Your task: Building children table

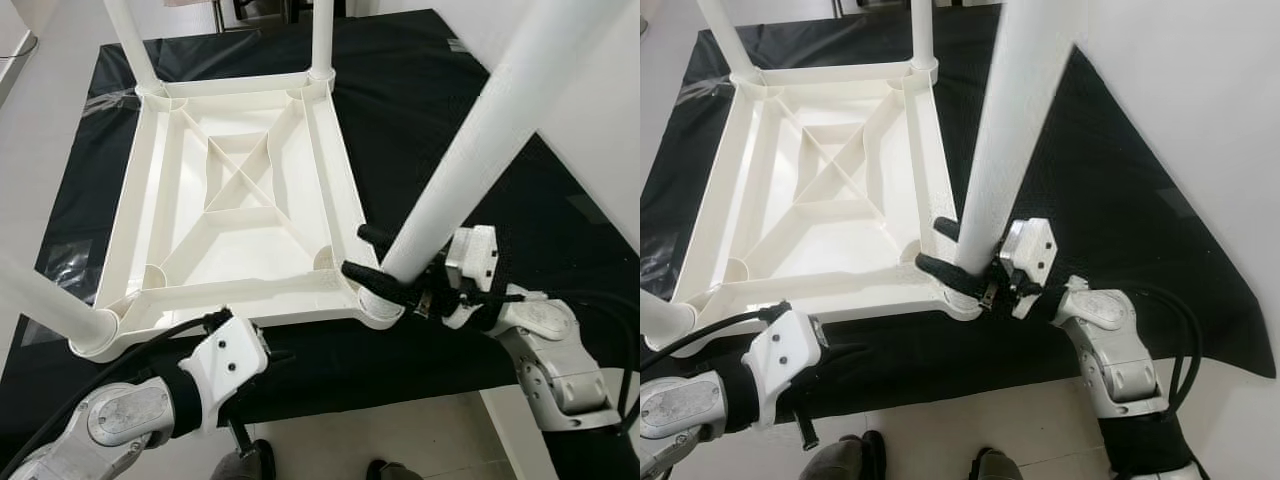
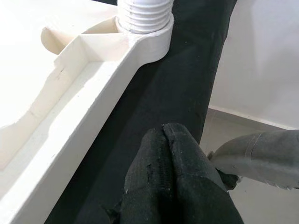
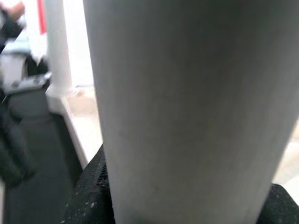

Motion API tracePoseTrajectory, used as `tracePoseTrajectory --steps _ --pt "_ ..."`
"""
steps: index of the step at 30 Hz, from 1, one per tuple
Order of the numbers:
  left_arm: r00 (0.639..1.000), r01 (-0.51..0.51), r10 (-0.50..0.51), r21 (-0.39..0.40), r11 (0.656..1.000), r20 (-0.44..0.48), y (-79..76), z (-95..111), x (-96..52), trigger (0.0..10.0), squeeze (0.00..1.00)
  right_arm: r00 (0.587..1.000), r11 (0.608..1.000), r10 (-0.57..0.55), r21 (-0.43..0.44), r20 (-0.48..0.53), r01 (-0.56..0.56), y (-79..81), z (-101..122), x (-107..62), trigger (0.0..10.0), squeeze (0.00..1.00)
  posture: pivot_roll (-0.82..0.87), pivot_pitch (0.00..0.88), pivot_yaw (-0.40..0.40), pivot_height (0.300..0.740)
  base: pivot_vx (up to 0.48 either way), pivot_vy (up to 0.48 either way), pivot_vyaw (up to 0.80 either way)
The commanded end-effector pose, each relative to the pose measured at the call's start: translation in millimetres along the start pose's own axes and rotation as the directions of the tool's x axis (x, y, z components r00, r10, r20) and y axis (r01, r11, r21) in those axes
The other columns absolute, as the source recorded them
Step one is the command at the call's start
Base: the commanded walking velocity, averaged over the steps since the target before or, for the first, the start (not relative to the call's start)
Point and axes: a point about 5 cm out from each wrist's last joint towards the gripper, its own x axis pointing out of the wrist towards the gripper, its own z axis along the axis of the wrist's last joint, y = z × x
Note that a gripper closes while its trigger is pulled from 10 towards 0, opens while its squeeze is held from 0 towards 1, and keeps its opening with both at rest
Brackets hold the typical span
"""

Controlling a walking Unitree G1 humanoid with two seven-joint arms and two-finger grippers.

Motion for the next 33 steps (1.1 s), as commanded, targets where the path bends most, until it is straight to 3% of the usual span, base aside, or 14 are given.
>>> tracePoseTrajectory --steps 1,7,11,15,20,21,30,33 --pt "1.000 0.004 -0.004 0.009 1.000 -0.016 0.1 -2 -2.2 10.0 0.00 0.991 0.999 0.038 0.032 -0.127 -0.034 4.7 -19 -8.5 10.0 0.00 0.09 0.218 0.015 0.740 0.000 0.000 0.00" --pt "1.000 0.008 -0.008 0.008 1.000 -0.011 -1.8 0 -1.4 10.0 0.00 0.970 0.986 0.166 -0.002 -0.179 -0.169 0.1 -11 -10.3 10.0 0.00 0.09 0.216 0.009 0.740 0.000 0.000 0.00" --pt "1.000 0.011 -0.011 0.010 1.000 -0.009 -2.8 0 -0.7 10.0 0.00 0.975 0.988 0.156 0.033 -0.157 -0.153 -7.5 -7 -7.1 10.0 0.00 0.09 0.214 0.006 0.740 0.000 0.000 0.00" --pt "1.000 0.009 -0.009 0.011 1.000 -0.006 -2.5 1 0.2 10.0 0.00 0.995 0.985 0.009 0.170 -0.102 0.008 -22.1 -13 -3.4 10.0 0.00 0.09 0.214 0.001 0.740 0.000 0.000 0.00" --pt "1.000 0.009 -0.009 0.010 1.000 -0.007 -2.9 1 0.1 10.0 0.00 0.980 0.955 -0.120 0.252 -0.160 0.158 -28.7 -27 -3.7 10.0 0.00 0.09 0.217 0.000 0.740 0.000 0.000 0.00" --pt "1.000 0.008 -0.008 0.010 1.000 -0.008 -2.7 1 -0.3 10.0 0.00 0.961 0.927 -0.207 0.278 -0.185 0.253 -28.3 -34 -5.9 10.0 0.00 0.09 0.220 0.000 0.740 0.000 0.000 0.00" --pt "1.000 0.008 -0.008 0.014 1.000 -0.009 -1.0 2 -0.3 10.0 0.00 0.928 0.890 -0.300 0.286 -0.220 0.355 -4.0 -40 -5.8 10.0 0.00 0.08 0.220 0.009 0.740 0.000 0.000 0.00" --pt "1.000 0.008 -0.008 0.023 1.000 -0.009 1.4 2 -0.6 10.0 0.00 0.849 0.838 -0.449 0.200 -0.278 0.508 -0.1 -38 -5.2 10.0 0.00 0.08 0.219 0.012 0.740 0.000 0.000 0.00"
